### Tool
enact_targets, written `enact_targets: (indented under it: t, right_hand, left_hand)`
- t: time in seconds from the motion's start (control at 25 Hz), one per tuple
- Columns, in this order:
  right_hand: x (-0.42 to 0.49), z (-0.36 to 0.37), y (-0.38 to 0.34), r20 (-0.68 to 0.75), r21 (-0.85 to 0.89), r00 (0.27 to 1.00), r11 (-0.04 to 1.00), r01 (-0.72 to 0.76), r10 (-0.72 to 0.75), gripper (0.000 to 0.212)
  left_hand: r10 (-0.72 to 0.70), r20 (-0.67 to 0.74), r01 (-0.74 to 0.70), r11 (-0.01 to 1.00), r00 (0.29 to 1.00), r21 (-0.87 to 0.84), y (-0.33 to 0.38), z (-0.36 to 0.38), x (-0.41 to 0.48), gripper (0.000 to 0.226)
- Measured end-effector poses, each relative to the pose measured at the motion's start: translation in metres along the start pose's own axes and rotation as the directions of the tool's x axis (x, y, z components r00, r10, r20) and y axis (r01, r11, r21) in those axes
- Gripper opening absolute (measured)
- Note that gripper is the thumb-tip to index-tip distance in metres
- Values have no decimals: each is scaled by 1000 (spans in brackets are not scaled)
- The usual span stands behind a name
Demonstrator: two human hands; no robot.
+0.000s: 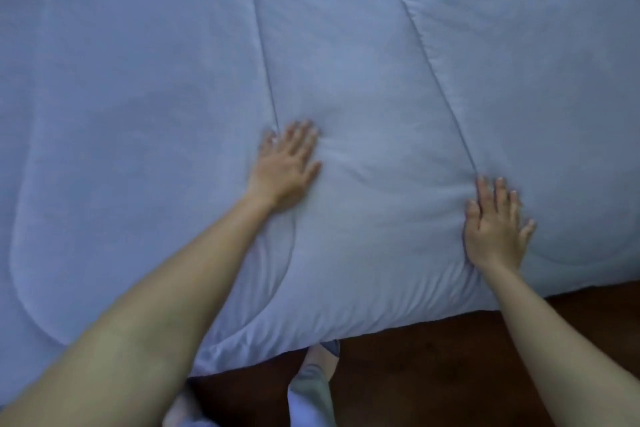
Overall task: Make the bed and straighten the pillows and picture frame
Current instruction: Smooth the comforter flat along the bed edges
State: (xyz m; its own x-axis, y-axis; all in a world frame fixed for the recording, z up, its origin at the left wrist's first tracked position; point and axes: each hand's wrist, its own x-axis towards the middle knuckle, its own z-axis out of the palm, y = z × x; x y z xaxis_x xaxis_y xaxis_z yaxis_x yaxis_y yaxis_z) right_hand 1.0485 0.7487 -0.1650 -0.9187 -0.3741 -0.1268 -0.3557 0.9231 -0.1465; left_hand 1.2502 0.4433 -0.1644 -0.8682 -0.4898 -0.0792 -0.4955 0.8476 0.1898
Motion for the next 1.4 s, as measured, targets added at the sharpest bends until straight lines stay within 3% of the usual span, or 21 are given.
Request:
enact_targets:
  t: [0.08,0.16,0.24,0.28,0.32,0.36,0.4,0.44,0.48,0.52,0.56,0.68,0.72,0.8,0.88,0.92,1.0,1.12,1.24,1.32,1.4]
  right_hand:
    - [14,-9,-15,-8,104,981,976,-193,195,53]
    - [21,-14,-58,-39,269,967,935,-231,250,57]
    - [5,-8,-122,-56,285,998,958,-21,38,60]
    - [-12,-2,-160,-36,276,988,949,152,-148,60]
    - [-33,5,-196,5,273,932,897,346,-362,61]
    - [-56,14,-228,49,264,809,789,554,-585,60]
    - [-78,23,-256,99,240,615,619,748,-782,58]
    - [-95,32,-275,161,199,405,431,880,-900,55]
    - [-102,38,-287,213,161,259,295,942,-942,52]
    - [-99,41,-294,237,138,211,248,959,-948,50]
    - [-86,42,-296,223,114,253,283,952,-941,50]
    - [-9,33,-281,190,61,488,506,860,-852,51]
    - [20,28,-265,189,37,558,573,818,-808,51]
    - [76,16,-216,166,-4,682,691,723,-712,51]
    - [126,1,-155,117,-22,779,783,622,-615,51]
    - [149,-7,-124,97,-25,812,815,580,-575,51]
    - [195,-21,-61,61,-52,851,849,525,-522,50]
    - [256,-42,33,13,-44,884,883,467,-467,49]
    - [302,-63,119,-7,-61,910,908,414,-415,49]
    - [331,-78,181,-16,-70,931,929,363,-365,48]
    - [350,-87,232,-30,-90,941,939,332,-336,49]
  left_hand:
    - [-277,-29,276,961,960,-32,-62,-10,-9,62]
    - [-465,-58,464,885,883,-29,-123,-14,-52,66]
    - [-629,-82,629,777,773,-23,-154,-13,-117,74]
    - [-706,-93,706,707,703,-30,-160,-13,-148,78]
    - [-767,-103,767,639,633,-48,-162,-12,-172,82]
    - [-799,-112,799,599,590,-61,-163,-12,-188,83]
    - [-811,-116,810,582,573,-66,-165,-14,-195,83]
    - [-811,-117,810,583,574,-61,-166,-15,-196,83]
    - [-811,-120,811,582,573,-61,-166,-15,-195,82]
    - [-817,-126,816,573,562,-74,-164,-14,-193,81]
    - [-837,-128,829,546,532,-121,-160,-14,-189,79]
    - [-904,-164,833,428,395,-351,-118,-13,-159,65]
    - [-884,-194,803,468,426,-369,-93,-12,-147,62]
    - [-753,-222,665,653,619,-363,-23,-11,-119,61]
    - [-525,-239,444,837,817,-320,64,-5,-87,60]
    - [-399,-239,329,900,885,-287,109,0,-71,59]
    - [-210,-222,152,955,952,-255,195,12,-42,57]
    - [-52,-159,17,977,986,-214,309,33,5,55]
    - [109,-84,-116,989,991,-91,376,48,43,53]
    - [154,-28,-155,988,988,-21,395,57,69,54]
    - [88,-29,-87,996,996,21,390,63,85,57]
